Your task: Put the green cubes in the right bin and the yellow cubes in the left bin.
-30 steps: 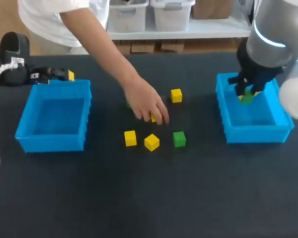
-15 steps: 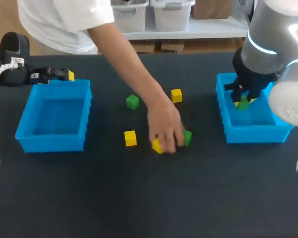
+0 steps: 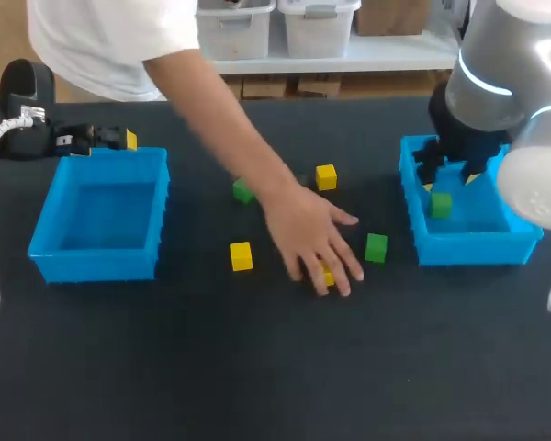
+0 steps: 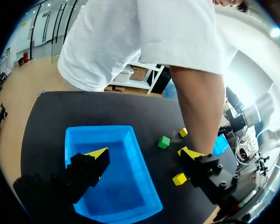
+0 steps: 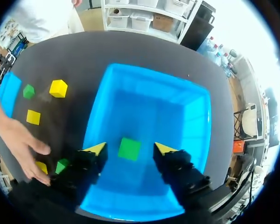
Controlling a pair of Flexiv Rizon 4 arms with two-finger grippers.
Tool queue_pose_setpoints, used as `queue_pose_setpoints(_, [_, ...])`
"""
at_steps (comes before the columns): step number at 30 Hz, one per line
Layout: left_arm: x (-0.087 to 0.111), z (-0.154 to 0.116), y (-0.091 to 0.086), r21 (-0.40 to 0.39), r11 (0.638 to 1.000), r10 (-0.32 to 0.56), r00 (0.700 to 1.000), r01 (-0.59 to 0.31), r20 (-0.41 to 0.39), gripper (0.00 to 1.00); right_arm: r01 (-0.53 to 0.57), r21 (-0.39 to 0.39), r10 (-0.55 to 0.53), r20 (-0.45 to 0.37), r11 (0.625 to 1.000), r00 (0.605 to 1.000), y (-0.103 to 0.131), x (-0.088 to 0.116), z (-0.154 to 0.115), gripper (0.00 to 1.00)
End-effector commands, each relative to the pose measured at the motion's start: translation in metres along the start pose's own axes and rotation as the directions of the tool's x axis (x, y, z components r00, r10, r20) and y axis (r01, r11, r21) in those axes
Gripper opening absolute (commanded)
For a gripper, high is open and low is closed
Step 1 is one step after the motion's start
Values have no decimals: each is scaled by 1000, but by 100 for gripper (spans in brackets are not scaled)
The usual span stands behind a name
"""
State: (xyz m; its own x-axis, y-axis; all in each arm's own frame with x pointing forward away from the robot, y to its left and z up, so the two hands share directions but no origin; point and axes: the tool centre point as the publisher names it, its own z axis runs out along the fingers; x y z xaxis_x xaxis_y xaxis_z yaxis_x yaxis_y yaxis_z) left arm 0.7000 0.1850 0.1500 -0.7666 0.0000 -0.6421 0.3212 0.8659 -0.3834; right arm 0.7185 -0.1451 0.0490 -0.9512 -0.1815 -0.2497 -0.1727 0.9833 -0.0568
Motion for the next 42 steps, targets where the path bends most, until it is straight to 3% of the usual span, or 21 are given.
queue_pose_setpoints(1, [0,0,0,0,1000,0,1000,0,0,100,3,2,-3,20,1000,1000,-1,-1,-12,100])
queue_pose_setpoints(7, [0,0,0,0,1000,0,1000,0,0,100,42,-10,-41,59,999,997,11,-9,-33,100])
queue_pose_setpoints(19, [0,0,0,0,1000,0,1000,0,0,100,152,-67,-145,94,986,985,63,-8,-61,100])
queue_pose_setpoints(31, [0,0,0,0,1000,0,1000,0,0,100,259,-127,-252,64,958,966,104,18,-60,100])
queue_pose_setpoints(42, [0,0,0,0,1000,0,1000,0,0,100,314,-164,-317,11,935,948,123,48,-48,100])
